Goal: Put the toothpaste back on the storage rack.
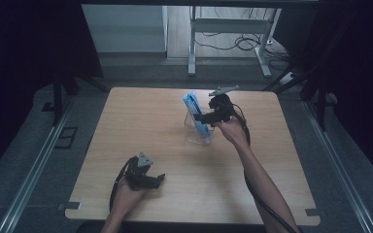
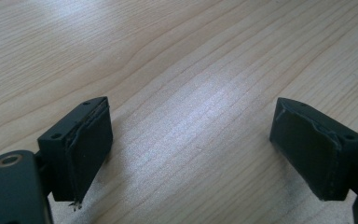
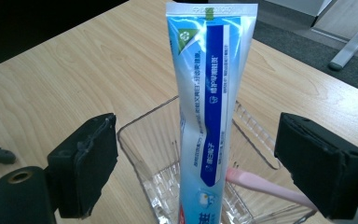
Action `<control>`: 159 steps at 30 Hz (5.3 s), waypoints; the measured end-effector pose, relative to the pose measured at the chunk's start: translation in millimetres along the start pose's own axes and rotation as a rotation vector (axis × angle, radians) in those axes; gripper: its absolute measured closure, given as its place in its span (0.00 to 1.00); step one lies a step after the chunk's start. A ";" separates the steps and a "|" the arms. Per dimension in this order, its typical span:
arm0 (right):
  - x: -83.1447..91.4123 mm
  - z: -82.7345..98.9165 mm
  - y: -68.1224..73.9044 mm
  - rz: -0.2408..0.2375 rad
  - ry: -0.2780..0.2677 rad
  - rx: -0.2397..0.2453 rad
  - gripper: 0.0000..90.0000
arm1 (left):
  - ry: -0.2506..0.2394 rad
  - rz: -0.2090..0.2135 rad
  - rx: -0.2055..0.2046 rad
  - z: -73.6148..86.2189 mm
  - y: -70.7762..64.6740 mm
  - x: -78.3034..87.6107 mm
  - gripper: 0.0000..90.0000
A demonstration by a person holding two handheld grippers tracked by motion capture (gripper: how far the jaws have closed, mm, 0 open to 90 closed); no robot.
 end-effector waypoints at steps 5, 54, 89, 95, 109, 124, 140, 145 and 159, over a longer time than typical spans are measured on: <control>3.3 1.9 4.7 -0.001 0.011 0.015 0.11 | 0.000 0.000 0.000 0.0 -0.1 0.0 0.14; 49.7 42.2 12.2 0.023 0.044 0.056 0.00 | 0.000 -0.004 0.004 -0.1 -0.2 -0.1 0.15; 81.1 88.1 10.6 0.048 0.032 0.033 0.00 | -0.002 -0.005 0.001 -0.2 0.0 -0.2 0.15; 88.4 97.6 9.8 0.055 0.030 0.032 0.00 | -0.003 -0.005 0.002 -0.2 -0.1 -0.3 0.15; 101.9 121.6 6.7 0.083 0.039 0.027 0.00 | -0.002 -0.005 0.001 -0.2 0.0 -0.2 0.15; 117.1 161.6 1.3 0.116 0.043 -0.008 0.00 | -0.003 -0.005 0.008 0.0 -0.5 -0.2 0.15; 111.4 206.1 5.8 0.123 0.069 -0.037 0.00 | -0.006 -0.008 0.010 -0.1 -0.8 -0.3 0.15; 108.2 215.7 7.1 0.120 0.080 -0.037 0.00 | -0.005 -0.008 0.010 -0.1 -0.8 -0.3 0.15; 92.6 240.3 10.4 0.123 0.136 -0.021 0.00 | -0.004 -0.009 0.009 -0.1 -0.6 -0.2 0.15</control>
Point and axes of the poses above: each handheld gripper's, and its own axes: x roughly backward along the jaws, z roughly out of its underside, y roughly to its left, the point moved 4 cm from there along -x, roughly forward along the jaws, and after that the axes turned 1 degree about -z, right-handed, at the moved point
